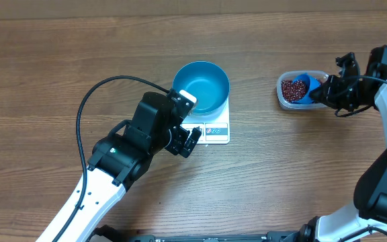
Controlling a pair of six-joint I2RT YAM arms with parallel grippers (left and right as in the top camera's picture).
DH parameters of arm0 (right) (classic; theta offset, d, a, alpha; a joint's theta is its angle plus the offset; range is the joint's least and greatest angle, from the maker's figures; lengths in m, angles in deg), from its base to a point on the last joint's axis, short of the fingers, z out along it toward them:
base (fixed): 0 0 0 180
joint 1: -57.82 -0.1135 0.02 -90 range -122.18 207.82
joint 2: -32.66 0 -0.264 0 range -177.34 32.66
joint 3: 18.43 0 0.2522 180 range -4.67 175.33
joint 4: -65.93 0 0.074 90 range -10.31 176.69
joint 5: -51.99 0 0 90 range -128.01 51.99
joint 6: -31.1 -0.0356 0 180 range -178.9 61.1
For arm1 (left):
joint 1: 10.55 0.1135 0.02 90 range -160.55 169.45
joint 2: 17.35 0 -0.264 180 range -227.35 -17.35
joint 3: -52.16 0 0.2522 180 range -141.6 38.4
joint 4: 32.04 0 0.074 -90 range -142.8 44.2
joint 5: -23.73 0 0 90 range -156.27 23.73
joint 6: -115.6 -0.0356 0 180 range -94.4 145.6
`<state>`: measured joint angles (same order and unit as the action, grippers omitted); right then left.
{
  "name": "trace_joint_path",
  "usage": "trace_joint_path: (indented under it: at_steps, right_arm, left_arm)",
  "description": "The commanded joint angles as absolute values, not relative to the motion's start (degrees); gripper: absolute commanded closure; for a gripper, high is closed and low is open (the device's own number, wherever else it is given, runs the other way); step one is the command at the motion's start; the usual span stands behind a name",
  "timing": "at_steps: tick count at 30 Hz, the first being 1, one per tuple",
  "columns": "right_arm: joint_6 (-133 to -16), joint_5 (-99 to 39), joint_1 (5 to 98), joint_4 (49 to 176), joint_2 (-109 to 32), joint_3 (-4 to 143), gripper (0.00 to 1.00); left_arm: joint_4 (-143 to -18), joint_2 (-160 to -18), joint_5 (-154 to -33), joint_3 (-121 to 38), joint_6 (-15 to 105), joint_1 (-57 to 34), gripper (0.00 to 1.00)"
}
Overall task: Scoop item into bowl and weigh 150g on scale
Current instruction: 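Drag the blue scoop through the beans with the right gripper to fill it, then lift the filled scoop out of the tub with the right gripper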
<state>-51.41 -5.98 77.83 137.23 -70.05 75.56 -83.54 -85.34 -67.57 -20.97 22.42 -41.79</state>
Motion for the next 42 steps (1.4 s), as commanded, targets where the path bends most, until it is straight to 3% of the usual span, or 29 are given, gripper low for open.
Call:
trace_joint_path:
  at_steps: [1,18,42]
  right_arm:
    - [-51.6,-1.2,79.4,136.6,-70.1,75.1,0.96]
    - [-51.3,13.3,88.5,137.2,-70.1,75.2,0.96]
    - [-51.6,30.3,88.3,141.8,-70.0,79.8,0.96]
  left_arm:
    - [-83.3,-84.5,-67.6,-21.1,21.9,-41.7,0.0]
    - [-83.3,-84.5,-67.6,-21.1,21.9,-41.7,0.0]
    - [-83.3,-84.5,-67.6,-21.1,21.9,-41.7,0.0]
